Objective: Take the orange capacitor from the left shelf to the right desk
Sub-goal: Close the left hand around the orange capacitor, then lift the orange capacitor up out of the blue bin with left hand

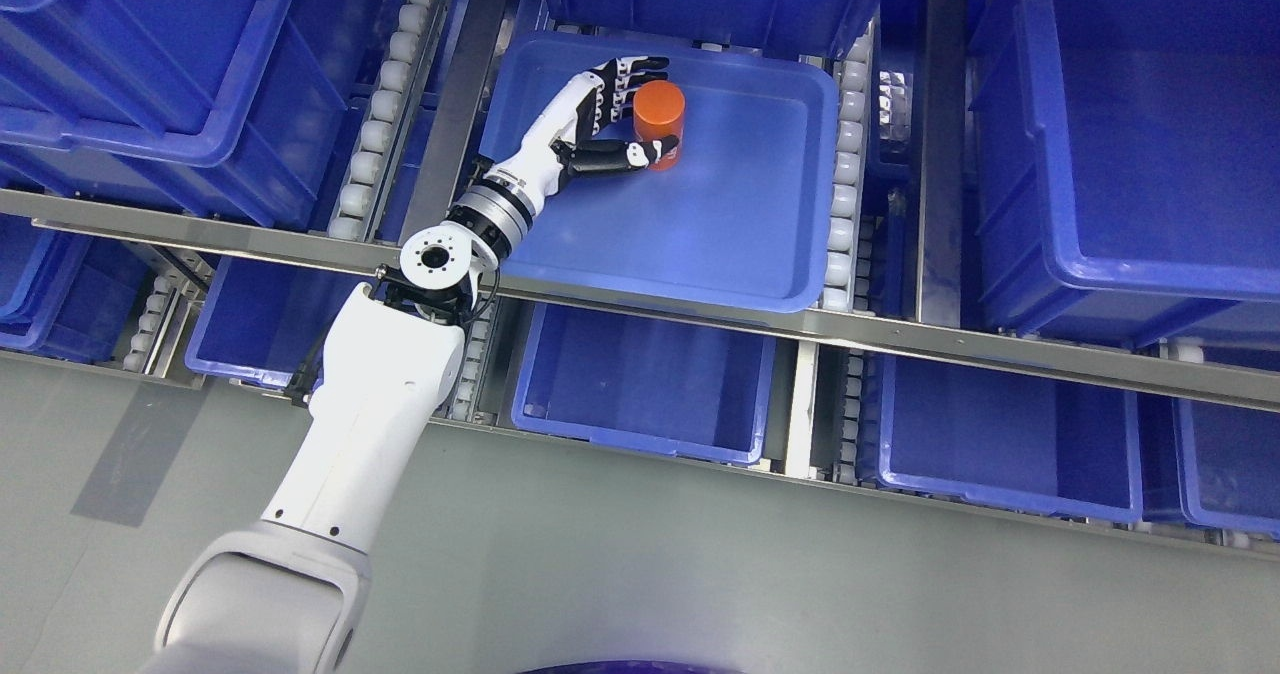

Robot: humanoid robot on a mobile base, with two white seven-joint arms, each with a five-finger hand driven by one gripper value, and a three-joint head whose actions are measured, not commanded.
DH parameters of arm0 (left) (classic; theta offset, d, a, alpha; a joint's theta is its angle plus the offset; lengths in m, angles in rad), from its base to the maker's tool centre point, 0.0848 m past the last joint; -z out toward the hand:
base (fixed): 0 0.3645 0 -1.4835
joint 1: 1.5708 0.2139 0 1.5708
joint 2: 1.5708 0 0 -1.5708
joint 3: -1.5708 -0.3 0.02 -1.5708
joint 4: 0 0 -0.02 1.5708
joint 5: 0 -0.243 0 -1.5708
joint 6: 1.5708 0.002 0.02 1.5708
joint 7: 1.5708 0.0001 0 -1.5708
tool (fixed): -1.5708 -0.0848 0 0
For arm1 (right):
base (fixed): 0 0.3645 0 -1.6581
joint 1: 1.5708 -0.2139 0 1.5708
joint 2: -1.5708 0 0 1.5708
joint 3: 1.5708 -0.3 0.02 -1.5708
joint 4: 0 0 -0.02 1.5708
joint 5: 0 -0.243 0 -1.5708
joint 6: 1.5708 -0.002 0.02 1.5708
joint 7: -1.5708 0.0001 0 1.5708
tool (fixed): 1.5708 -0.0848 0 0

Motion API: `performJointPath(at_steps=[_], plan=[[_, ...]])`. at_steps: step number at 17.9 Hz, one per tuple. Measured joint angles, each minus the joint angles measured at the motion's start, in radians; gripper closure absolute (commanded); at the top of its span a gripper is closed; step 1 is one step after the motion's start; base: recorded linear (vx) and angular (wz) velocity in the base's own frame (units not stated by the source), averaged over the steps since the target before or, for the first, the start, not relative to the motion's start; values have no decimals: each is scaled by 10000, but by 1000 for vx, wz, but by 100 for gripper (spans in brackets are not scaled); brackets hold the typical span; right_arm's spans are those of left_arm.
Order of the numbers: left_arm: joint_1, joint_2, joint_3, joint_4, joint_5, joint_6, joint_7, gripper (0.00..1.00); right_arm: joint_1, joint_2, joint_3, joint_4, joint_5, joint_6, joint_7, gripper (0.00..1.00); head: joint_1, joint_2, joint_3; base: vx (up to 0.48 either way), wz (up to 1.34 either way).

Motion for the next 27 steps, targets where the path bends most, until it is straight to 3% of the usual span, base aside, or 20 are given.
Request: performJointPath(at_steps=[3,6,12,20,27], plan=[[-36,0,-191,141,38,-83,0,42,1,0,0,0,0,-2,0,0,0,0,0,4,2],[-56,0,-343,243,69,-181,0,63,0,0,0,0,0,-2,0,0,0,0,0,3,7],[-19,0,-549,405,368,-952,-234,97,0,0,0,0,0,-33,0,0,0,0,0,1,9],[40,-1,-393,455,850,-1847,-514,100,0,0,0,0,0,-16,0,0,0,0,0,0,0],[484,-1,116,-641,1120,-1654,-840,100,0,0,0,0,0,3,0,0,0,0,0,-4,-3]])
